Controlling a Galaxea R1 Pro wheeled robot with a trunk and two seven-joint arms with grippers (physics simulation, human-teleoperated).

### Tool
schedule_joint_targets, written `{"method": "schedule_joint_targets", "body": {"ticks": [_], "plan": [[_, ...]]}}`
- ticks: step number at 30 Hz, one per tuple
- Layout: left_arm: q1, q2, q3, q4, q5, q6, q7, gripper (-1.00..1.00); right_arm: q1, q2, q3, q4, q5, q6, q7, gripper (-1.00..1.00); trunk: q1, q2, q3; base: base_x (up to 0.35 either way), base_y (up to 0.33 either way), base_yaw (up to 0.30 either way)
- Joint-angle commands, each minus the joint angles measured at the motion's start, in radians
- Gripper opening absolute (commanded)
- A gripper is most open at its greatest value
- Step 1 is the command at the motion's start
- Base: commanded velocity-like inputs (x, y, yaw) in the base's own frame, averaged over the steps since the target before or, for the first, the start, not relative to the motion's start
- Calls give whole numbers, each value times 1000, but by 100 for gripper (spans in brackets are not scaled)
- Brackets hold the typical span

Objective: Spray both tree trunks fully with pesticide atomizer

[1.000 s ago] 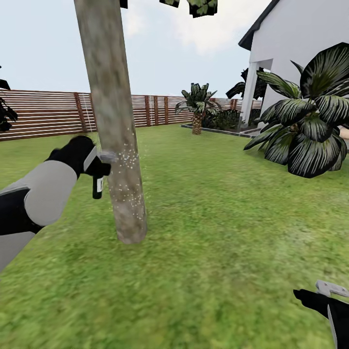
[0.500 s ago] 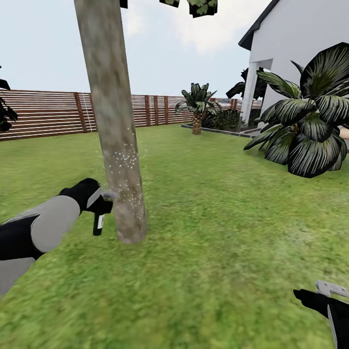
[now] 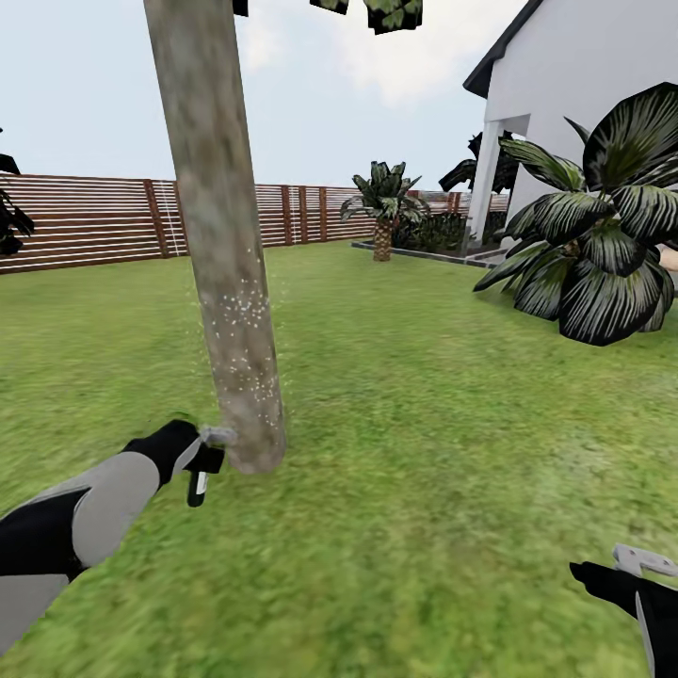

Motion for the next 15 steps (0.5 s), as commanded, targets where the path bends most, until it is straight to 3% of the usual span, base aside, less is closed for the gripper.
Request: {"method": "schedule_joint_targets", "body": {"ticks": [1, 6, 9, 12, 15], "plan": [[31, 0, 5, -3, -9, -23, -7, -100, -1, 1, -3, -1, 11, 3, 9, 100, 0, -1, -1, 0, 0, 0], [102, -1, 6, -2, 0, -183, -7, -100, -1, 3, -3, -1, 11, 3, 9, 100, 0, -1, -1, -92, 0, 0], [128, -3, 7, -2, 78, -273, -7, -100, -1, 2, -3, -1, 10, 3, 9, 100, 0, -1, -1, -305, 0, 0], [136, -3, 7, 0, 111, -306, -10, -100, -1, 2, -3, -2, 10, 3, 9, 100, 0, -1, -1, -292, 0, 0], [138, -4, 6, 1, 116, -312, -11, -100, -1, 1, -3, -2, 10, 3, 9, 100, 0, -1, -1, -276, 0, 0]]}}
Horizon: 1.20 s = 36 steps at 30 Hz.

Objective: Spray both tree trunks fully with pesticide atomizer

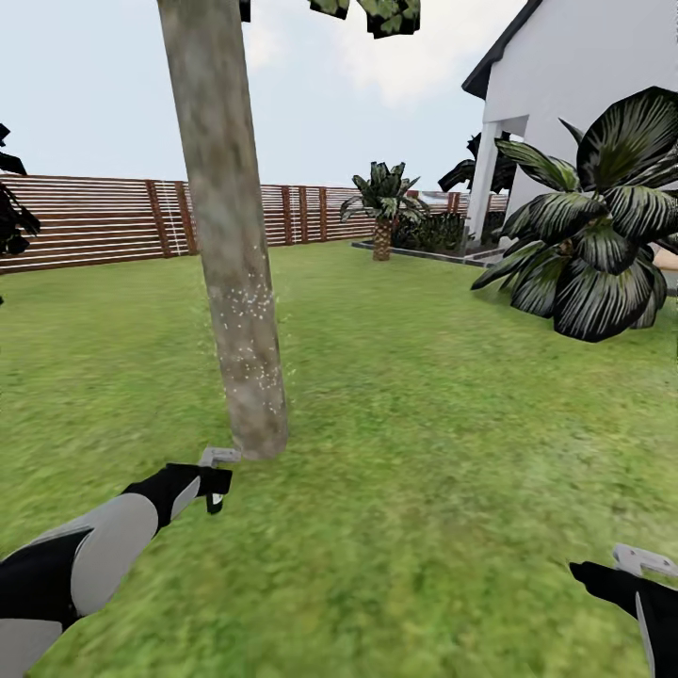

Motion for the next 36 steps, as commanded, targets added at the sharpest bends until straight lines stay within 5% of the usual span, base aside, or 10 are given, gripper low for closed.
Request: {"method": "schedule_joint_targets", "body": {"ticks": [1, 16, 26, 27, 28, 32, 36], "plan": [[0, -2, 8, -2, -9, 6, -5, -100, -1, 0, -3, -1, 11, 2, 9, 100, -1, 0, -1, -258, 0, 0], [70, -6, 15, 4, -11, 17, -1, -100, 10, 2, -9, 6, 11, -20, -1, 100, -1, 0, -1, -17, 0, 0], [128, -7, 15, 4, -11, 17, -1, -100, 10, 3, 44, 39, 7, -75, 11, 100, -1, 0, -1, 0, 0, 0], [168, -7, 15, 4, -11, 17, -1, -100, 10, 3, 341, 42, 7, -75, 13, 100, -1, 0, -1, 0, 0, 0], [168, -7, 15, 4, -11, 16, -1, -100, 10, 3, 400, 44, 7, -75, 18, 100, -1, 0, -1, 0, 0, 0], [168, -7, 15, 4, -11, 16, -1, -100, 10, 2, 580, 44, 12, -75, 156, 100, -1, 0, -1, 0, 0, 0], [168, -7, 15, 4, -11, 16, -1, -100, 10, 3, 617, 43, 16, -75, 226, 100, -1, 0, -1, 0, 0, 0]]}}
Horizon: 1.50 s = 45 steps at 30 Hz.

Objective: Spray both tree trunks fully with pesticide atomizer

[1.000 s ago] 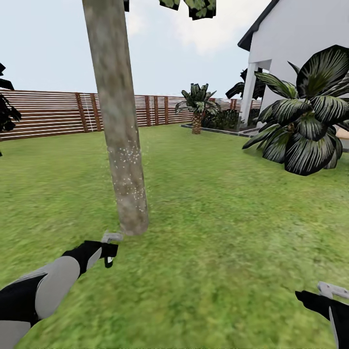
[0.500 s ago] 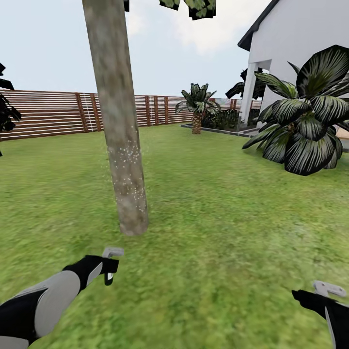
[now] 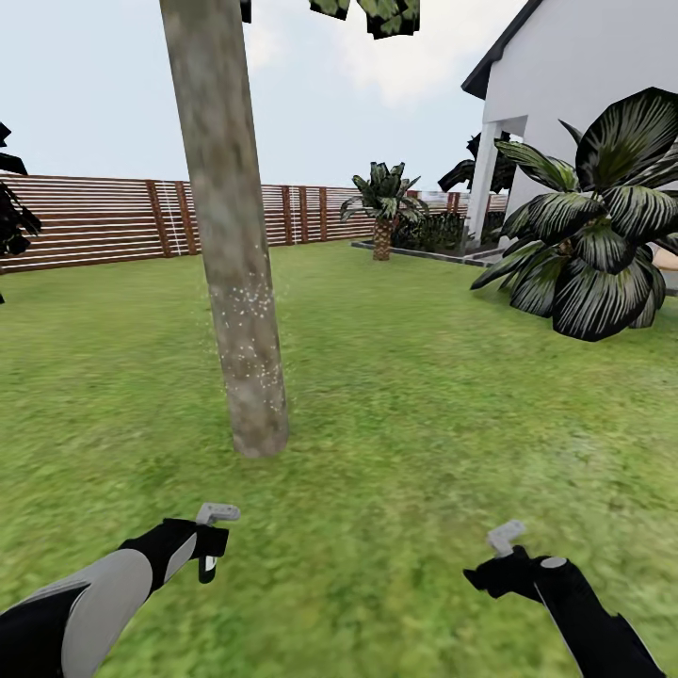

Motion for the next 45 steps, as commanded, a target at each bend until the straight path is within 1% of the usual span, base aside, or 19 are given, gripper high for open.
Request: {"method": "schedule_joint_targets", "body": {"ticks": [1, 4, 6, 10, 12, 15, 16, 18, 19, 21, 22, 25, 30, 34, 37, 39, 42, 44, 45], "plan": [[0, 0, 8, -2, -10, 6, -5, -100, 0, 1, -2, -5, 9, 1, 10, 100, 0, 0, -1, 0, 0, 0], [0, -4, 8, -2, -10, 6, -5, -100, 0, 12, -2, -10, 3, 1, -35, 100, 0, 0, -1, 0, 0, 0], [0, -7, 8, -2, -10, 6, -5, -100, 0, 53, -2, -12, 1, 0, -155, 100, 0, 0, -1, 0, 0, 0], [0, -8, 8, -2, -11, 6, -5, -100, 0, 179, -1, -11, -1, -2, -512, 100, 0, 0, -1, 0, 0, 0], [0, -11, 8, -2, -11, 6, -5, -100, 0, 197, -1, -9, -3, -2, -628, 100, 0, 0, -1, 0, 0, 0], [0, -13, 8, -2, -11, 6, -5, -100, 0, 207, -1, -7, -27, -2, -681, 100, 0, 0, -1, 0, 0, 0], [0, -13, 8, -2, -11, 6, -5, -100, 0, 209, -1, -7, -69, -1, -686, 100, 0, 0, -1, 0, 0, 0], [0, -14, 8, -1, -11, 6, -5, -100, 0, 209, -1, -5, -248, -1, -691, 100, 0, 0, -1, 0, 0, 0], [0, -15, 8, -1, -11, 6, -5, -100, 0, 208, -1, -3, -434, -1, -693, 100, 0, 0, -1, 0, 0, 0], [0, -19, 8, -1, -11, 6, -5, -100, 0, 208, 1, -2, -622, -1, -693, 100, 0, 0, -1, 0, 0, 0], [0, -20, 8, -1, -11, 6, -5, -100, 0, 208, 2, -3, -681, -1, -693, 100, 0, 0, -1, 0, 0, 0], [0, -21, 8, -2, -11, 6, -5, -100, 0, 207, 4, -5, -728, -1, -690, 100, 0, 0, -1, 0, 0, 0], [0, -20, 7, -3, -16, 2, -7, -100, 0, 206, 19, -8, -742, 1, -680, 100, 0, 0, -1, 0, 0, 0], [0, -19, -9, -9, -21, 6, -6, -100, -2, 200, 141, -11, -741, 1, -545, 100, 0, 0, -1, 0, 0, 0], [0, -19, -48, -10, -22, 9, -5, -100, -4, 199, 191, -13, -706, 1, -414, 100, 0, 0, -1, 0, 0, 0], [0, -19, -108, -10, -22, 10, -7, -100, -5, 199, 230, -19, -633, 1, -309, 100, 0, 0, -1, 0, 0, 0], [0, -20, -203, -13, -22, 9, -35, -100, -6, 200, 251, -34, -450, 1, -119, 100, 0, 0, -1, 0, 0, 0], [0, -20, -293, -55, -48, 4, -195, -100, -7, 200, 252, -51, -364, 1, -8, 100, 0, 0, -1, 0, 0, 0], [0, -19, -325, -87, -62, 2, -257, -100, -8, 200, 252, -52, -355, 1, 5, 100, 0, 0, -1, 0, 0, 0]]}}
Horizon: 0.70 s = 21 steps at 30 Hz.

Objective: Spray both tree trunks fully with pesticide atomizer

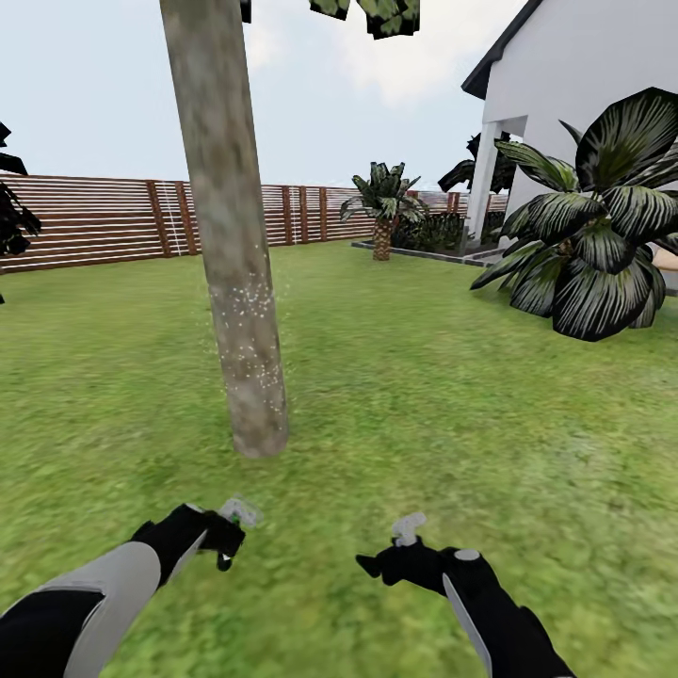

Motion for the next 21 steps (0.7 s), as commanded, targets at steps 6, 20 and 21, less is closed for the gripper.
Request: {"method": "schedule_joint_targets", "body": {"ticks": [6, 20, 21], "plan": [[0, 7, -186, -144, -44, -167, -508, -100, -13, 2, -1, -5, 16, 6, 75, 100, 0, 0, -1, 0, 0, 0], [0, 53, -305, -150, -48, -241, -650, -100, -14, 4, -1, -63, 19, 6, 232, -100, 0, 0, -1, 0, 0, 0], [0, 53, -305, -151, -50, -244, -664, -100, -14, 4, -1, -80, 19, 6, 232, -100, 0, 0, -1, 0, 0, 0]]}}
